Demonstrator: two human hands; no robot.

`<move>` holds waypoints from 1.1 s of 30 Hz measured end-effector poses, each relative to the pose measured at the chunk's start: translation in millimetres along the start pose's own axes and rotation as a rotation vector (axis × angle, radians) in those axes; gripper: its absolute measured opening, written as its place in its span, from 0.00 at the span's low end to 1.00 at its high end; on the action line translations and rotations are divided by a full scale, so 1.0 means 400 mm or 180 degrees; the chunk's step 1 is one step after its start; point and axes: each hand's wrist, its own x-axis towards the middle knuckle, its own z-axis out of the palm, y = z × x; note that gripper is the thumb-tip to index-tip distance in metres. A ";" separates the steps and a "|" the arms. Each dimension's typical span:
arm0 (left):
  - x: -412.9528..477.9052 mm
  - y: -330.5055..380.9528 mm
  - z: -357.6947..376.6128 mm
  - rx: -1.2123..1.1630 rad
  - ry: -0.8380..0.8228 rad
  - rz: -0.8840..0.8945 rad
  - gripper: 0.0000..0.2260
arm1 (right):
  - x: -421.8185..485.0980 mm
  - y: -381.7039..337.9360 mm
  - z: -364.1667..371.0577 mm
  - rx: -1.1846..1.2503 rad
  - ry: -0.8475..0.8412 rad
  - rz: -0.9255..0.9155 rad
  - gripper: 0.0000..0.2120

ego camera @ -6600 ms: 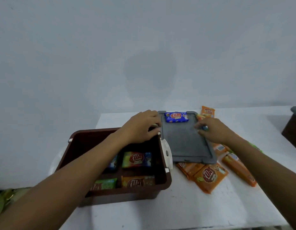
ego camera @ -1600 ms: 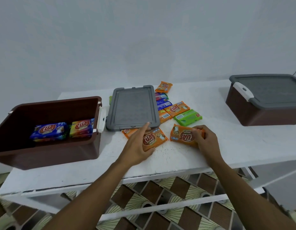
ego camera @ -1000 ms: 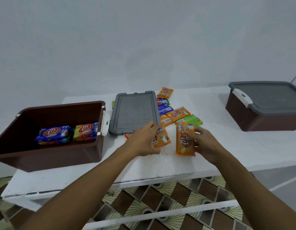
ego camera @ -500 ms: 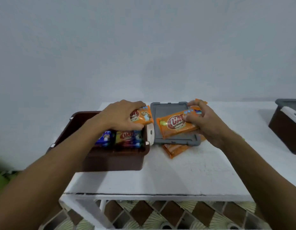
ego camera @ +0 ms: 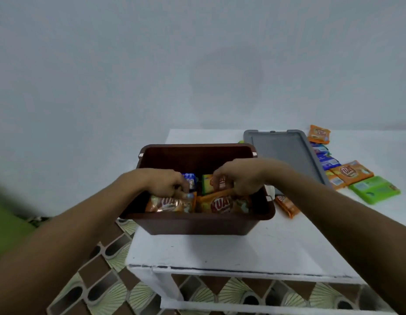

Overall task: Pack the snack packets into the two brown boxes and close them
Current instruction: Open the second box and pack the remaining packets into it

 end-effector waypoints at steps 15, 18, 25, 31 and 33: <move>0.003 -0.017 0.040 0.0405 -0.0149 -0.0075 0.10 | 0.053 0.014 0.107 -0.1214 0.0053 0.0022 0.19; 0.000 -0.014 0.041 0.0455 -0.0140 -0.0101 0.11 | 0.053 0.014 0.105 -0.1228 0.0014 0.0015 0.19; -0.002 -0.013 0.037 0.0468 0.0527 -0.0358 0.08 | 0.064 0.019 0.116 -0.1125 0.0432 0.0296 0.18; -0.010 -0.020 0.033 0.0604 0.0109 -0.0417 0.17 | 0.065 0.030 0.133 -0.1427 0.0635 0.0155 0.18; -0.014 -0.017 0.037 0.0580 -0.0152 -0.0402 0.19 | 0.061 0.031 0.133 -0.1488 0.0628 0.0096 0.18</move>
